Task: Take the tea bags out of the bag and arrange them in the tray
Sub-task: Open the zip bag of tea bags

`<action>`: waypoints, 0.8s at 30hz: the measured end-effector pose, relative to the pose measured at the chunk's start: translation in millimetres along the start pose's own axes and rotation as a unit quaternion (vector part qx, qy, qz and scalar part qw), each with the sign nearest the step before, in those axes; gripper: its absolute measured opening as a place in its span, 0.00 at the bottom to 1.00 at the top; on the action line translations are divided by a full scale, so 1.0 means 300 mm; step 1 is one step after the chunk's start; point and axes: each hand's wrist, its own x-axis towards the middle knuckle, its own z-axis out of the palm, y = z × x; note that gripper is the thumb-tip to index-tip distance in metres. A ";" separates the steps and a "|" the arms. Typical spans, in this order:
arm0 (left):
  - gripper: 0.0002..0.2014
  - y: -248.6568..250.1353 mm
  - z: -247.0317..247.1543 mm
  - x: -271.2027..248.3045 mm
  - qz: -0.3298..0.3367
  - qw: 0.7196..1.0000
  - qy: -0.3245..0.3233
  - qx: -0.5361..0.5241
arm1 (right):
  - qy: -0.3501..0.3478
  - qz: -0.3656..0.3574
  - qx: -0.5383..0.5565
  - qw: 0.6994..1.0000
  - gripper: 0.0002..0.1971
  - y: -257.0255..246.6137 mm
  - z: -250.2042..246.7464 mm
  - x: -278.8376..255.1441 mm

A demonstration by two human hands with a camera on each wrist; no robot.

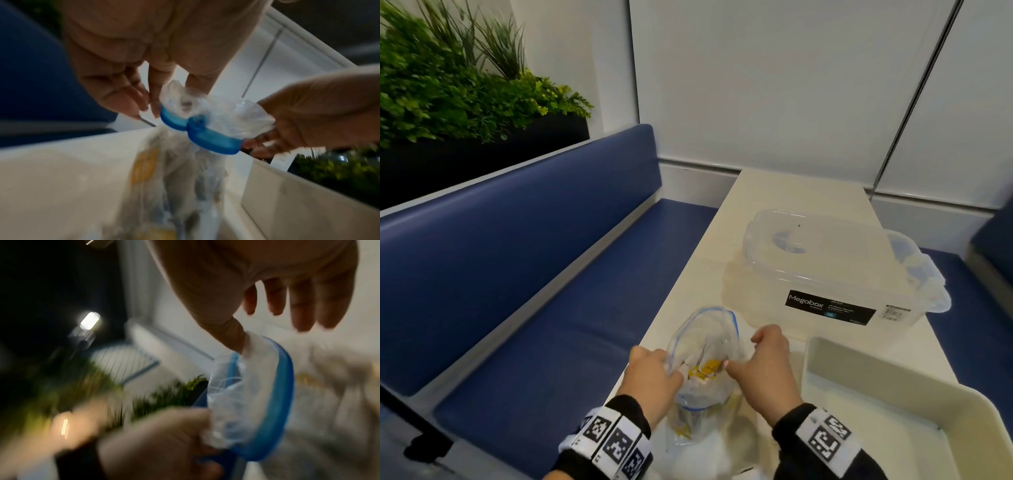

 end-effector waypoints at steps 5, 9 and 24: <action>0.12 0.098 -0.063 -0.022 0.057 0.993 0.042 0.098 | -0.044 -0.128 -0.243 0.961 0.09 -0.105 0.007 -0.026; 0.13 0.097 -0.123 -0.022 0.109 0.951 0.014 0.288 | -0.091 -0.088 -0.338 0.933 0.18 -0.113 -0.036 0.015; 0.27 0.134 -0.146 0.059 0.088 0.893 -0.081 0.433 | -0.148 -0.109 -0.359 0.915 0.31 -0.079 -0.066 0.079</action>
